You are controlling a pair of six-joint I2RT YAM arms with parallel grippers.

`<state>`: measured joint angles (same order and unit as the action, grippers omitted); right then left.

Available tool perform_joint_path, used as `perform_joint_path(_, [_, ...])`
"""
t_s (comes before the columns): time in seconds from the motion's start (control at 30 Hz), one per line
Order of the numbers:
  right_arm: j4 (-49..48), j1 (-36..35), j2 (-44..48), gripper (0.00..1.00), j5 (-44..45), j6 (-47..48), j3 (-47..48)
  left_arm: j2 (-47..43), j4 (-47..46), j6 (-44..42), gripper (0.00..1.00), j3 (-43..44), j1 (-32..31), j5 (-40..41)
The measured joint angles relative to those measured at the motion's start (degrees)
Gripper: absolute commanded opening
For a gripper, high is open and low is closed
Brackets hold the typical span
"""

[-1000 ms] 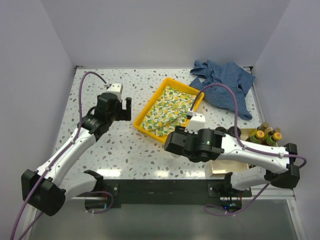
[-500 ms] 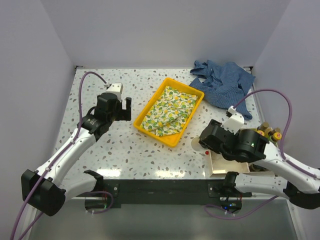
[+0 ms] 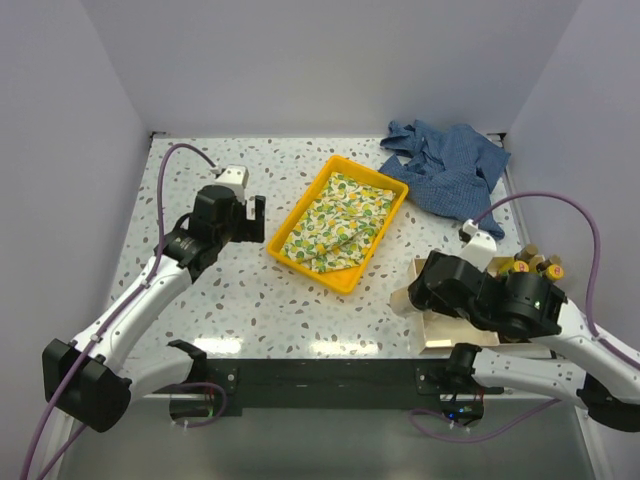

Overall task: Organize the condiment bottles
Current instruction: Place the bottle in the storage box.

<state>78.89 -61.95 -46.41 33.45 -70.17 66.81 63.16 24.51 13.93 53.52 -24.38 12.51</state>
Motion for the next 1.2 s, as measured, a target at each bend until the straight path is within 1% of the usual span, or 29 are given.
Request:
perform_joint_path(0.2, [0.1, 2.8, 0.0, 0.0, -3.9, 1.7, -2.0, -1.2, -0.4, 0.0, 1.0, -0.5, 0.0, -2.7])
perform_joint_path(0.33, [0.0, 6.8, 0.0, 0.0, -5.8, 5.1, -2.0, -1.8, -0.7, 0.1, 1.0, -0.7, 0.0, -4.3])
perform_joint_path(0.47, [0.0, 14.6, 0.2, 0.0, -6.2, 11.5, -2.0, -2.6, -1.1, 0.2, 1.0, -0.9, 0.0, -5.9])
perform_joint_path(0.63, [0.1, 27.9, 0.2, 0.0, -7.7, 20.1, -0.1, -3.7, -1.4, 0.4, 1.0, -0.9, 0.0, -7.7])
perform_joint_path(0.7, [0.1, 30.5, -0.1, 0.0, -8.2, 22.5, 1.2, -4.3, -1.4, 0.4, 1.0, -0.9, 0.0, -8.1])
perform_joint_path(0.93, [0.0, 31.4, 0.0, 0.0, -11.7, 26.6, 1.7, -5.3, -1.7, 0.4, 1.0, -0.9, 0.0, -9.2])
perform_joint_path(1.2, [-1.6, 31.6, 3.9, 0.0, -14.4, 27.0, -2.8, -5.3, -1.8, 0.5, 1.0, -0.9, 0.0, -9.4])
